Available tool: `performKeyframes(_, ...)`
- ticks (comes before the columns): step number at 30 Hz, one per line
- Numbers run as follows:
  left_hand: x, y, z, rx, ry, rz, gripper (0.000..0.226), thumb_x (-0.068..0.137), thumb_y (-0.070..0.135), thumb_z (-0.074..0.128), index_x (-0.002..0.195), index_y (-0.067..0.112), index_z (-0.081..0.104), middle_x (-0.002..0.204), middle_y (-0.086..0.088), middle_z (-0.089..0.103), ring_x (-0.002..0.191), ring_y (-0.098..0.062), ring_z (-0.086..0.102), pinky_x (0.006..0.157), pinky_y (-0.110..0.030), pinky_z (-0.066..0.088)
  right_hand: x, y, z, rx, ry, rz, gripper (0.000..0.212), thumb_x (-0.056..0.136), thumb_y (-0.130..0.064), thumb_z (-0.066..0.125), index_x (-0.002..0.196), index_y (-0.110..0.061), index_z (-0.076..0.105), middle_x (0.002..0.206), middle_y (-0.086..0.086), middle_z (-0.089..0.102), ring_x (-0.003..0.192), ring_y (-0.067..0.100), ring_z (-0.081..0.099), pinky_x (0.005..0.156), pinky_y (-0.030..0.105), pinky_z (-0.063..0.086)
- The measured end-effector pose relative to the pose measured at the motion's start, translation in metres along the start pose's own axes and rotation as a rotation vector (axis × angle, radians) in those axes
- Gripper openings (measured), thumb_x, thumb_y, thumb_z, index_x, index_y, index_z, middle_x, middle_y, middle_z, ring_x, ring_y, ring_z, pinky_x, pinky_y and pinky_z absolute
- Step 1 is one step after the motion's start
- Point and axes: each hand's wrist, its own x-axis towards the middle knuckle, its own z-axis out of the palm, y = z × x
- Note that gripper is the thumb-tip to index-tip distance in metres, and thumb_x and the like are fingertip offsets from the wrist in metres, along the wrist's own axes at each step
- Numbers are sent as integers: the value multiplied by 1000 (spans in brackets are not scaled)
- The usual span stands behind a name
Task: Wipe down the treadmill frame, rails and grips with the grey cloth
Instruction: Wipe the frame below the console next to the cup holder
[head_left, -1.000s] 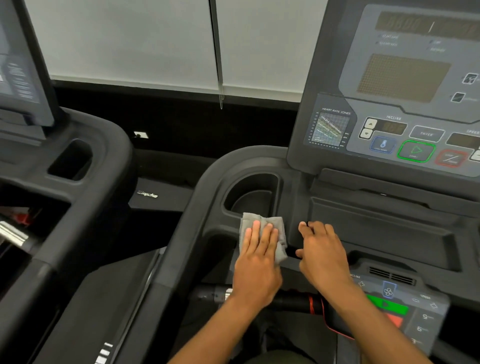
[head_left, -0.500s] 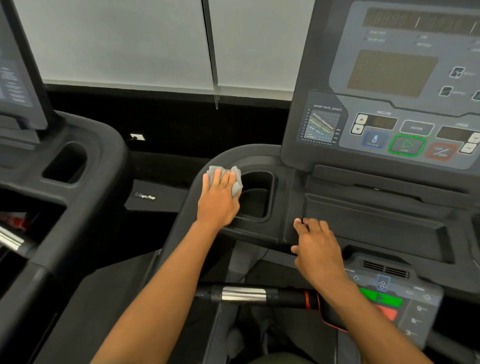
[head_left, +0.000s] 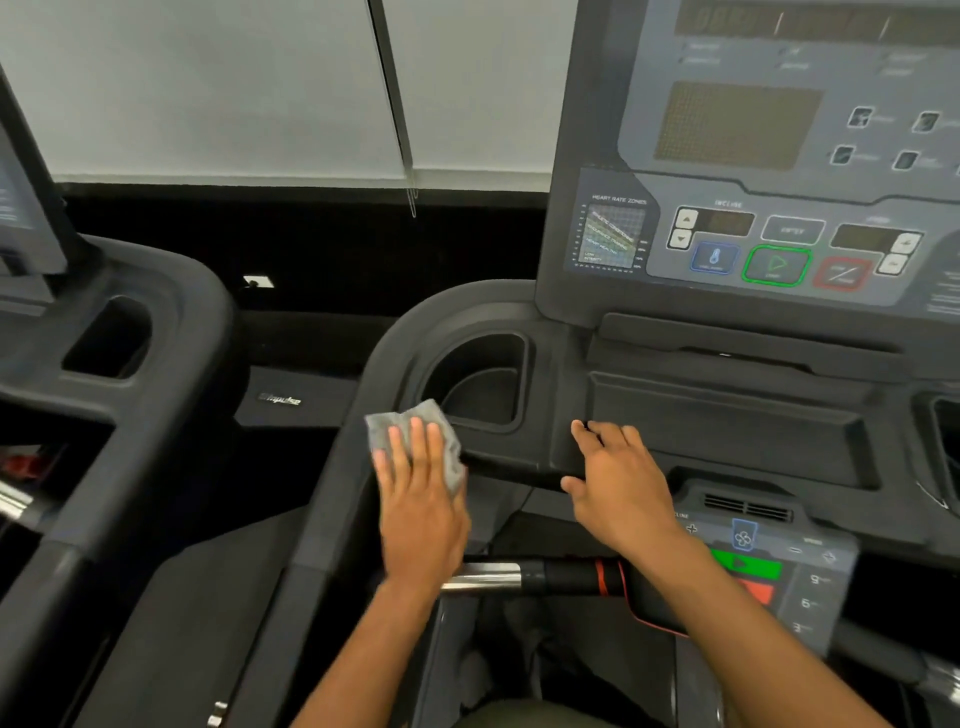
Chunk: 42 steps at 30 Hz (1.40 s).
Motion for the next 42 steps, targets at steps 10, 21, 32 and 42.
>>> performKeyframes(10, -5, 38, -4, -80, -75, 441, 75, 92, 30, 47, 164, 14, 32, 173, -3, 28, 163, -27, 15, 130, -58, 15, -23, -1, 8, 105, 180, -59, 54, 90, -17, 70, 143, -12, 60, 142, 8, 60, 130, 29, 51, 115, 37, 37)
performKeyframes(21, 0, 44, 3, -143, -67, 236, 72, 97, 31, 34, 161, -2, 32, 168, -26, 28, 159, -44, 16, 130, -59, 11, -60, 7, 20, 145, 235, -54, 43, 89, -20, 72, 132, -14, 69, 136, 6, 65, 125, 28, 54, 112, 39, 42)
performKeyframes(32, -28, 24, 1, -84, -141, 144, 74, 86, 32, 36, 149, -4, 53, 155, -25, 50, 148, -47, 43, 122, -62, 24, -73, 24, 8, 185, 253, -107, 38, 89, -15, 69, 126, -21, 72, 134, -4, 65, 127, 16, 49, 112, 27, 36)
performKeyframes(42, -12, 124, -36, -1027, -264, -770, 66, 110, 52, 33, 167, 21, 23, 130, -12, 63, 119, -29, 60, 105, -41, 39, -76, 54, -2, 214, 238, -278, 37, 82, -8, 60, 111, -22, 79, 122, -10, 70, 120, 13, 54, 107, 26, 43)
